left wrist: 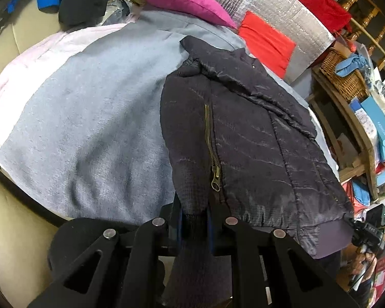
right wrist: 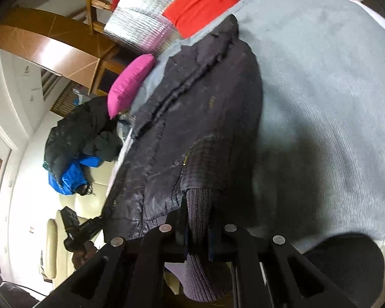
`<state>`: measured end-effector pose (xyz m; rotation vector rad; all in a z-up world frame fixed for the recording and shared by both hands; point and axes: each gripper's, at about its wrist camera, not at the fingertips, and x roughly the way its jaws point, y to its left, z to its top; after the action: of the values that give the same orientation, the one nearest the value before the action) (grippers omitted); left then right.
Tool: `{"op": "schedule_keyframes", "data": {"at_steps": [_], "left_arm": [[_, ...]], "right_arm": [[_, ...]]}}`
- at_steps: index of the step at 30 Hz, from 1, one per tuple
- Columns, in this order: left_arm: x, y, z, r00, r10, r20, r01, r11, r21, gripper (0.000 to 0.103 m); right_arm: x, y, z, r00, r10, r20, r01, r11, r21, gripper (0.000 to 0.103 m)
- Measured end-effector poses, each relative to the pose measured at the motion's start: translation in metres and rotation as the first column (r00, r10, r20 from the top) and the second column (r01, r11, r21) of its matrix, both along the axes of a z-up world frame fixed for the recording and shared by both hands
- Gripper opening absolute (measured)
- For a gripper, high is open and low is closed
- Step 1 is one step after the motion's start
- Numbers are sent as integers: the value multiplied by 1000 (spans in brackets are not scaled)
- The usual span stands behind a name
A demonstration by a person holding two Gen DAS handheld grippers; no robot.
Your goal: Fold large clothes
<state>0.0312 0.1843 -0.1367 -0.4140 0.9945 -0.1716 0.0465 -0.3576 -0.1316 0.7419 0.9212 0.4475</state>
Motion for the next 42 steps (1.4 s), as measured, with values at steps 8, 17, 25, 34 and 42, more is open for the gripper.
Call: {"op": "schedule_keyframes", "data": {"at_steps": [8,17,25,34,42], "left_arm": [[2,-9,15,999,3,38,-5,999,43,15],[-1,-8,16,999,-9,50,6,999,47,15],[-2,-9,18,998,-13,59,9,998,65,15],[-1,-12,22,998,-19,64,13,995,96,15],[-1,-12,30,996,-26,86,17,995,99,15]], "right_arm": [[10,1,15,999,11,38,-13,999,37,10],[9,5,20,999,2,34,-3,1000,17,10],[10,5,21,999,5,36,-5,1000,14,10],[12,4,21,999,7,39,-8,1000,16,10],[14,4,25,998,16,57,-17,1000,14,10]]}}
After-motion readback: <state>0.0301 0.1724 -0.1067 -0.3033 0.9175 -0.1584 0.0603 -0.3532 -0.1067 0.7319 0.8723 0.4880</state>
